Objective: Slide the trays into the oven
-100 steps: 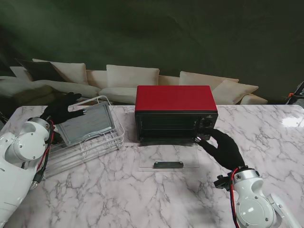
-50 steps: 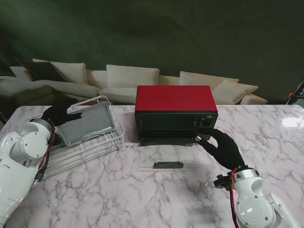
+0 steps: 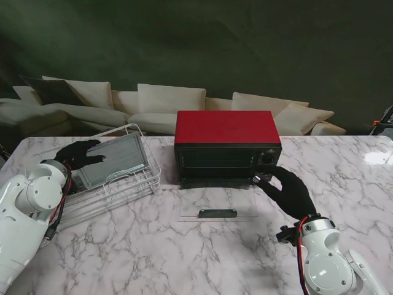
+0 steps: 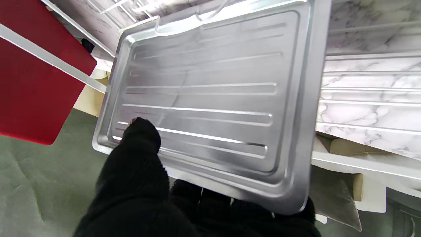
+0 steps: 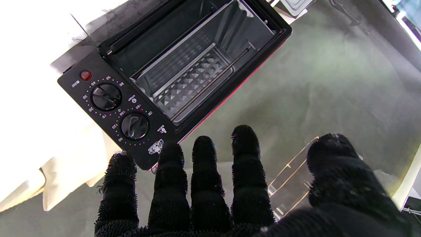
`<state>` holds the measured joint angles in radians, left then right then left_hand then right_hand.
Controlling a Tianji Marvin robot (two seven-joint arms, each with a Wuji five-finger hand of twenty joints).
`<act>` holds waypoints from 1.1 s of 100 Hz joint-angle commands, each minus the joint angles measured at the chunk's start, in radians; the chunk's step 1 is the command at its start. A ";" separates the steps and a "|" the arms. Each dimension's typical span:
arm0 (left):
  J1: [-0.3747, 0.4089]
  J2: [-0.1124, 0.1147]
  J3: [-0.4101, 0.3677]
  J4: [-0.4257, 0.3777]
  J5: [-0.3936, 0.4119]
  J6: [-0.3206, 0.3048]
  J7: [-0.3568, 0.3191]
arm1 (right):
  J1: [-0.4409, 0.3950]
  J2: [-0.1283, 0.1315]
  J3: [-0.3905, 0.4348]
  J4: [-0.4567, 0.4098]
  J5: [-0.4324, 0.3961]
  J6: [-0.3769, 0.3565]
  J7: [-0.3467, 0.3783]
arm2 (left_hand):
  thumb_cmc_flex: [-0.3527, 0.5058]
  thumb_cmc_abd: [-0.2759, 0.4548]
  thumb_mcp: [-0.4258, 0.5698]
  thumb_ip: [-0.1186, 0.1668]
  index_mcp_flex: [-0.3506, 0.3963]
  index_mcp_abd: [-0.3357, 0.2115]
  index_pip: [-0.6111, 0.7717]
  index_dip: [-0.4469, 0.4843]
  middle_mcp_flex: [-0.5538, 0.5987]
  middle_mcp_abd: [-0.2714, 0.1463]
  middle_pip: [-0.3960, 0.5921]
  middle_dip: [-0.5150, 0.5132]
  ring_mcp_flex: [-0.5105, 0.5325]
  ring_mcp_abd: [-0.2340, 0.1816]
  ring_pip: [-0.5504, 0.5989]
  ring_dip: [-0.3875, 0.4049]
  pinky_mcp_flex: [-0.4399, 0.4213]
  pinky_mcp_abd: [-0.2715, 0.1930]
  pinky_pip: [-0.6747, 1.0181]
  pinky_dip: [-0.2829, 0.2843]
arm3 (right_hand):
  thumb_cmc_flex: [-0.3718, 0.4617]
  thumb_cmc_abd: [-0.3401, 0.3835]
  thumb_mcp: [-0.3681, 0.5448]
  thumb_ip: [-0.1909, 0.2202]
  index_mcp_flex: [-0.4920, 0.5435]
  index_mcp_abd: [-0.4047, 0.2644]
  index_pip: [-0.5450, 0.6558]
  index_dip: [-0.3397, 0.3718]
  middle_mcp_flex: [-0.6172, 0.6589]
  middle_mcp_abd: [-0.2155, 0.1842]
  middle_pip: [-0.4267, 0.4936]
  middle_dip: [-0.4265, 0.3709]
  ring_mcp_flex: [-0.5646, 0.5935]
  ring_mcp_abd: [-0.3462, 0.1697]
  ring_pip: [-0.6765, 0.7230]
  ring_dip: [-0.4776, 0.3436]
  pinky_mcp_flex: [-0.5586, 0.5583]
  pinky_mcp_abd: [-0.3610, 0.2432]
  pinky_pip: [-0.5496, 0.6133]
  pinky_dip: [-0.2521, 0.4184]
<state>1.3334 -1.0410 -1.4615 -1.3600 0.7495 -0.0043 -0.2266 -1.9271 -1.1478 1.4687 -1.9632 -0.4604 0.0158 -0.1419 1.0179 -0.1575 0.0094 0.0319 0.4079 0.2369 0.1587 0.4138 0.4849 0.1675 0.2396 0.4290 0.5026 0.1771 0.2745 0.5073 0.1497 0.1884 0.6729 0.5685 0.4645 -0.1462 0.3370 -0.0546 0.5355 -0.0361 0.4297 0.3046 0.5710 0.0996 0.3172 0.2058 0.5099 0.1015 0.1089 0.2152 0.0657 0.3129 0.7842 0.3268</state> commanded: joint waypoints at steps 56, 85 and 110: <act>0.071 0.011 -0.036 -0.069 0.099 -0.110 -0.012 | -0.005 -0.004 -0.003 0.003 -0.015 0.017 -0.013 | 0.093 -0.061 0.069 0.030 0.209 -0.066 0.179 0.112 0.277 -0.053 0.137 0.168 0.257 0.020 0.182 0.155 0.129 -0.002 0.282 -0.010 | 0.009 0.008 -0.028 0.028 0.018 0.008 -0.022 0.026 0.010 0.000 0.009 0.010 0.005 0.004 -0.009 0.012 -0.007 -0.008 -0.015 0.022; 0.024 0.014 0.013 -0.019 0.090 -0.049 -0.047 | -0.003 -0.004 -0.003 0.005 -0.014 0.017 -0.010 | 0.133 -0.044 0.088 0.039 0.188 -0.074 0.109 0.048 0.226 -0.024 0.055 -0.012 0.233 0.008 0.083 0.056 0.135 -0.023 0.252 -0.035 | 0.010 0.008 -0.028 0.029 0.017 0.008 -0.024 0.028 0.011 0.001 0.009 0.010 0.006 0.005 -0.009 0.012 -0.008 -0.008 -0.016 0.022; 0.006 0.010 0.039 0.013 0.075 -0.010 -0.029 | -0.003 -0.004 -0.003 0.005 -0.014 0.017 -0.011 | 0.273 -0.034 0.195 -0.013 0.298 -0.118 0.202 0.083 0.365 -0.037 0.045 0.125 0.326 0.018 0.148 0.064 0.214 -0.030 0.314 -0.044 | 0.010 0.009 -0.028 0.029 0.019 0.008 -0.024 0.029 0.012 0.000 0.010 0.011 0.005 0.004 -0.009 0.012 -0.007 -0.007 -0.016 0.023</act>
<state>1.3414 -1.0252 -1.4267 -1.3555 0.8327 -0.0209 -0.2466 -1.9271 -1.1496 1.4670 -1.9627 -0.4730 0.0268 -0.1519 1.2099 -0.2098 0.1376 0.0411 0.6661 0.1448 0.3266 0.4834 0.8039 0.1317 0.2869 0.5322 0.7907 0.1860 0.3916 0.5580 0.3446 0.1755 0.9449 0.5436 0.4648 -0.1462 0.3369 -0.0546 0.5359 -0.0356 0.4295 0.3149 0.5710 0.1007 0.3169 0.2084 0.5099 0.1029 0.1089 0.2156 0.0657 0.3129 0.7832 0.3292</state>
